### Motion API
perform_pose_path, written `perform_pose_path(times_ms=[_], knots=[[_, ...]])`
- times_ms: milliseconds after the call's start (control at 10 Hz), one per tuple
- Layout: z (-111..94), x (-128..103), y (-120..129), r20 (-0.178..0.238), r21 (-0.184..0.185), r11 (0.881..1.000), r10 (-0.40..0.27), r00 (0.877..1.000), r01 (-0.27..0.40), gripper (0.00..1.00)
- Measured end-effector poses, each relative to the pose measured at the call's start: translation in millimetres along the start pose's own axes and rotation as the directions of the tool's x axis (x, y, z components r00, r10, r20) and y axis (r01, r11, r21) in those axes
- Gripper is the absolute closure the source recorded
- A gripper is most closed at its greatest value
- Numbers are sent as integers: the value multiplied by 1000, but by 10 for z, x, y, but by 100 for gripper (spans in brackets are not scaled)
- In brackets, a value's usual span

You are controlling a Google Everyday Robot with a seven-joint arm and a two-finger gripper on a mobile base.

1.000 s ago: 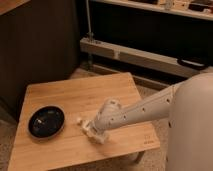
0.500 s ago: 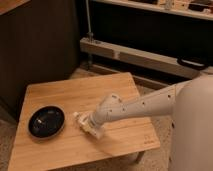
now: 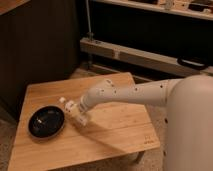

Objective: Place the bottle in the ceramic bowl

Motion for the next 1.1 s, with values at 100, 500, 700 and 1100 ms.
perform_pose_path(times_ms=[100,500,700,1100], knots=[[89,-222,47,13,-32,999,-8,1000,8,91],[42,-786,253,68,-188,981,-24,997,36,91],[33,-916,483,90,-239,968,-52,995,72,91],[232,-1122,809,104,-268,954,-112,988,136,91]])
